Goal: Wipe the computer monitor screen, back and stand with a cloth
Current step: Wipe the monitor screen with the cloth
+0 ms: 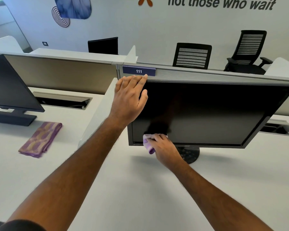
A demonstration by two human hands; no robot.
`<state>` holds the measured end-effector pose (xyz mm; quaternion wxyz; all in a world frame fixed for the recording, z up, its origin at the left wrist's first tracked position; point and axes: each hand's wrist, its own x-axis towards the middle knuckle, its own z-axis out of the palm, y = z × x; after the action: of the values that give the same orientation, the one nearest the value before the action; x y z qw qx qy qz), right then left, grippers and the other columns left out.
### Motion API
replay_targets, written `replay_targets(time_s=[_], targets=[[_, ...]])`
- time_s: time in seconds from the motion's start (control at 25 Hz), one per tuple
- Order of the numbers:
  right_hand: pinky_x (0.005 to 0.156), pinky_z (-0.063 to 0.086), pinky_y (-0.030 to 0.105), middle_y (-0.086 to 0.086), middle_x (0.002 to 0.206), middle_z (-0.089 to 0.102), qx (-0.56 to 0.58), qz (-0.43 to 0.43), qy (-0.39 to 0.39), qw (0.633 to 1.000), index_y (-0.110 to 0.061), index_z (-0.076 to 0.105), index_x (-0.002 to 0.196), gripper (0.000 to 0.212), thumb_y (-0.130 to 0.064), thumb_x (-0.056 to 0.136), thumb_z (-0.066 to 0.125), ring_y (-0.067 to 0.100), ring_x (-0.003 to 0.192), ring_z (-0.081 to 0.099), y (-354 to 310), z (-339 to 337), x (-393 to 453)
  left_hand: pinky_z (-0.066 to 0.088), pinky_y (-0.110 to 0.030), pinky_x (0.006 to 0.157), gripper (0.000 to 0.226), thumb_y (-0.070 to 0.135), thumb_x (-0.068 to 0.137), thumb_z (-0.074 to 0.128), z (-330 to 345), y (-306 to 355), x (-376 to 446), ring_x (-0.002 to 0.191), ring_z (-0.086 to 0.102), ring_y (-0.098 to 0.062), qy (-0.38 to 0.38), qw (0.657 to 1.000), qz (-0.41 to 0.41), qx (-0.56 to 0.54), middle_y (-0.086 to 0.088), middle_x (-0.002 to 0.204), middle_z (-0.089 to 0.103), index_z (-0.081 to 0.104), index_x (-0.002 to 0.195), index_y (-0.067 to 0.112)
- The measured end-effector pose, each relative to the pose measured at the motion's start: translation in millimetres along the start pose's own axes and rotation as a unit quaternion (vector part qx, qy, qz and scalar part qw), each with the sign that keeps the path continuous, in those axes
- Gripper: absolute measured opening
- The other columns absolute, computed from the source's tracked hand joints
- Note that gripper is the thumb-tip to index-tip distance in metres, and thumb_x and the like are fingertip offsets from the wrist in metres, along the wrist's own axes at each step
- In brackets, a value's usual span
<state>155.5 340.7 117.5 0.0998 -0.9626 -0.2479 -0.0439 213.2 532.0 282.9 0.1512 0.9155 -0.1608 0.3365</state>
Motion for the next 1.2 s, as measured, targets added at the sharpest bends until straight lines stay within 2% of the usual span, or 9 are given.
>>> replay_targets(time_s=[0.08,0.16,0.4,0.56,0.8,1.0,1.2], targets=[[0.102,0.052,0.041,0.001,0.138,0.057,-0.003,-0.015,0.055,0.998,-0.017,0.057,0.141,0.063,-0.001,0.082,0.072,0.025,0.116,0.057,-8.0,-5.8,12.2,0.021,-0.042,0.124,0.056,0.039,0.106,0.035,0.1,2.5,0.7,0.142,0.044,-0.023,-0.002,1.0,-0.005,0.003,-0.004,0.149,0.056,0.048,0.155,0.016],[0.099,0.053,0.042,0.001,0.134,0.059,-0.002,-0.014,0.069,0.998,-0.017,0.058,0.14,0.066,0.0,0.078,0.074,0.026,0.113,0.058,-15.1,-4.2,18.3,0.021,-0.043,0.125,0.057,0.04,0.106,0.034,0.2,-1.0,1.0,0.142,0.044,-0.023,-0.007,1.0,-0.009,-0.002,-0.004,0.15,0.055,0.047,0.156,0.016],[0.102,0.048,0.045,0.0,0.136,0.055,-0.023,0.012,-0.037,0.999,-0.021,0.049,0.145,0.068,-0.003,0.083,0.068,0.026,0.119,0.053,-37.5,14.3,10.1,0.019,-0.043,0.125,0.059,0.042,0.106,0.033,0.1,-6.5,-1.8,0.144,0.043,-0.023,-0.019,1.0,-0.01,-0.005,-0.004,0.152,0.054,0.046,0.157,0.016],[0.101,0.048,0.041,0.002,0.138,0.054,-0.01,0.012,-0.021,1.0,-0.019,0.049,0.145,0.063,-0.004,0.087,0.069,0.026,0.119,0.053,-47.4,9.2,24.2,0.02,-0.042,0.125,0.06,0.043,0.106,0.033,-2.3,-2.0,-0.7,0.143,0.044,-0.024,-0.018,1.0,0.003,-0.002,-0.004,0.151,0.055,0.045,0.157,0.016],[0.102,0.047,0.041,0.004,0.138,0.051,0.018,0.052,-0.068,0.996,-0.018,0.047,0.147,0.062,-0.003,0.089,0.062,0.029,0.121,0.05,-57.5,28.8,17.1,0.022,-0.043,0.124,0.059,0.042,0.106,0.032,-3.1,-9.8,-3.0,0.142,0.044,-0.023,-0.027,1.0,0.0,0.006,-0.004,0.15,0.055,0.044,0.158,0.016],[0.096,0.049,0.038,0.005,0.139,0.048,0.072,0.089,-0.084,0.99,-0.018,0.048,0.147,0.056,-0.004,0.094,0.056,0.03,0.117,0.048,-63.6,26.7,23.0,0.021,-0.041,0.124,0.06,0.043,0.106,0.032,-3.2,-8.2,-2.9,0.143,0.043,-0.023,-0.024,1.0,0.013,0.013,-0.003,0.151,0.054,0.043,0.158,0.017],[0.095,0.05,0.039,0.008,0.14,0.046,0.056,0.115,-0.089,0.988,-0.019,0.045,0.149,0.06,-0.003,0.093,0.059,0.032,0.118,0.048,-63.7,24.3,18.1,0.019,-0.041,0.125,0.058,0.041,0.107,0.032,-1.8,-9.6,-3.1,0.144,0.042,-0.022,-0.024,1.0,0.009,-0.007,-0.003,0.151,0.053,0.043,0.158,0.018]])
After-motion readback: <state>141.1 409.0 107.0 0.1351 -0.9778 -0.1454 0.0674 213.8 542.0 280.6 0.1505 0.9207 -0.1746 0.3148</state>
